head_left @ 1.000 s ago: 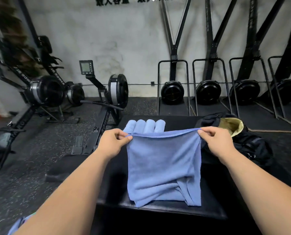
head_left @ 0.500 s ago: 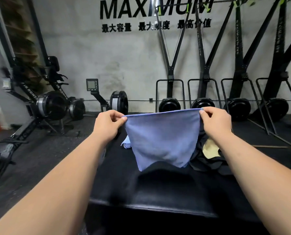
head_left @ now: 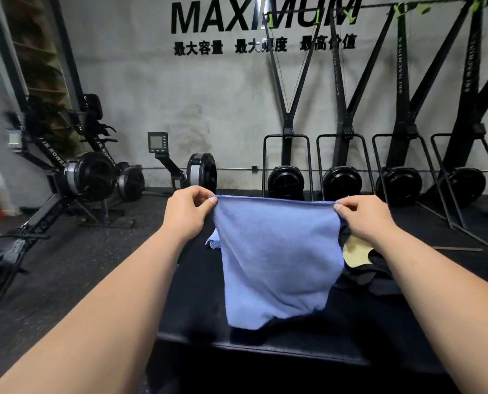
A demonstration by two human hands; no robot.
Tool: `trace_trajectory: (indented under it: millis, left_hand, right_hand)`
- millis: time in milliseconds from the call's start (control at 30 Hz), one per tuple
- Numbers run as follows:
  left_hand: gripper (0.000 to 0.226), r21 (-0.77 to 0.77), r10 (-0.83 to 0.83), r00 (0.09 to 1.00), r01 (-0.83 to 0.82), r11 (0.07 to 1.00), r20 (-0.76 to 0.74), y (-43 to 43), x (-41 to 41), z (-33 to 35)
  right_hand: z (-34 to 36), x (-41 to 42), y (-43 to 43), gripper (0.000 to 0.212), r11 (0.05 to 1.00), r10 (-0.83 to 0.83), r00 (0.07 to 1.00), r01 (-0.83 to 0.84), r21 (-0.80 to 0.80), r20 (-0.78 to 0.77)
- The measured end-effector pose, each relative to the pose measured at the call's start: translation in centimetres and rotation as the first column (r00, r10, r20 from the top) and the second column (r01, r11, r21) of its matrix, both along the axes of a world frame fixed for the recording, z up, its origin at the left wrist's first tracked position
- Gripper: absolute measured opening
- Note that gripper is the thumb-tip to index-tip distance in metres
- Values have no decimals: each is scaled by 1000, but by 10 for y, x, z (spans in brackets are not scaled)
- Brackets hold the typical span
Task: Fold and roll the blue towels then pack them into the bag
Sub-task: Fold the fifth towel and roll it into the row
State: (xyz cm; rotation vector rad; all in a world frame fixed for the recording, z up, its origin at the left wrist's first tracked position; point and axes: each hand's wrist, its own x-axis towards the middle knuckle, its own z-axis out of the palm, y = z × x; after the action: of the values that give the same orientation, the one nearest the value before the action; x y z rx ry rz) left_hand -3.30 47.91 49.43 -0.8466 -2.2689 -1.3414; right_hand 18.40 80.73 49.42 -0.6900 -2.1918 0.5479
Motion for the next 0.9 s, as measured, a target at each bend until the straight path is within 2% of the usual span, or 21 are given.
trace_trajectory:
  millis: [167, 267, 333, 433, 533, 567, 633, 667, 733, 833, 900]
  left_hand:
    - [6, 49, -19, 997, 16, 999, 79, 1, 0, -7]
    - [5, 180, -99, 981, 68, 981, 166, -1, 3, -7]
    - [9, 290, -204, 944, 125, 949, 260, -5, 4, -3]
    - [15, 432, -400, 842, 229, 872, 361, -16, 4, 9]
    - [13, 505, -627, 658, 406, 761, 416, -23, 12, 24]
    - [13, 511, -671, 610, 451, 732, 422, -24, 20, 30]
    - [15, 527, -694, 582, 465, 712, 424, -24, 24, 34]
    - [17, 537, -687, 588, 446, 716, 427, -22, 22, 33]
    - [15, 516, -617, 649, 378, 769, 444, -16, 9, 21]
    - [6, 264, -292, 826, 181, 947, 481, -5, -8, -18]
    - [6, 108, -128, 876, 88, 990, 465, 3, -9, -54]
  right_hand:
    - [-5, 1, -1, 17, 993, -23, 989, 6, -121, -144]
    - [-8, 1, 1, 11, 951, 72, 969, -139, -276, -238]
    - [-5, 8, -3, 8, 883, 122, 927, -264, -387, -354]
    - [4, 18, -5, 19, 745, 182, 865, -431, -509, -467]
    - [15, 22, -6, 26, 608, 221, 796, -564, -559, -564]
    - [18, 23, -6, 24, 578, 207, 782, -583, -572, -587]
    - [22, 22, -7, 22, 537, 172, 766, -600, -593, -619]
    - [22, 20, -6, 21, 540, 158, 769, -592, -598, -619]
    - [14, 14, -5, 13, 628, 133, 820, -504, -593, -556]
    - [-20, 7, 4, 11, 838, 98, 944, -249, -485, -316]
    - [-52, 4, 8, 11, 918, 101, 991, -125, -377, -82]
